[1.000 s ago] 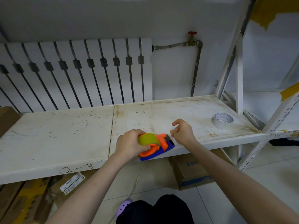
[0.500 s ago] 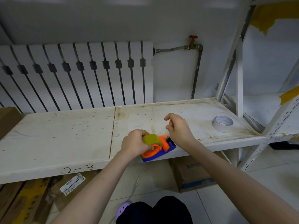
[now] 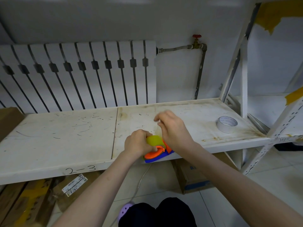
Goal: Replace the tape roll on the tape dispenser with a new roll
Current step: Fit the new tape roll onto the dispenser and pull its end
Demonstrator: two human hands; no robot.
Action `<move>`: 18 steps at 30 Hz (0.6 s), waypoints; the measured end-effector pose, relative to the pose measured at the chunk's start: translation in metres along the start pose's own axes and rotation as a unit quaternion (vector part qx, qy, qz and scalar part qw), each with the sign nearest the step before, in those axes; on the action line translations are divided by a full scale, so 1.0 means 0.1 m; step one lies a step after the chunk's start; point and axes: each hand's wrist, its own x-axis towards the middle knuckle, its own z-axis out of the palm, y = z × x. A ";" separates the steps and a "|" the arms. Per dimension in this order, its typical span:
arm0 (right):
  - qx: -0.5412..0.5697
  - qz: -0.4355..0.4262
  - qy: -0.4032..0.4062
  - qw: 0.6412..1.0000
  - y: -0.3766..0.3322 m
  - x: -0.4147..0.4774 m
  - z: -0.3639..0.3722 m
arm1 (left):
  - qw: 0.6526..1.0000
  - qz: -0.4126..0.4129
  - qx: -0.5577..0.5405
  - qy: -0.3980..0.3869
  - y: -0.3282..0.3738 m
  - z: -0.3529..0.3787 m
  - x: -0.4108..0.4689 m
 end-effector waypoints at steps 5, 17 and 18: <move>0.015 -0.031 0.023 0.999 -0.18 0.17 -0.16 | 0.999 0.033 0.000 -0.006 0.01 -0.03 0.03; 0.141 0.265 0.060 0.952 0.59 0.04 -0.18 | 0.997 0.029 -0.054 -0.040 -0.29 -0.18 0.06; 0.144 0.284 0.062 0.946 0.65 0.01 -0.16 | 0.997 0.025 -0.061 -0.035 -0.32 -0.18 0.05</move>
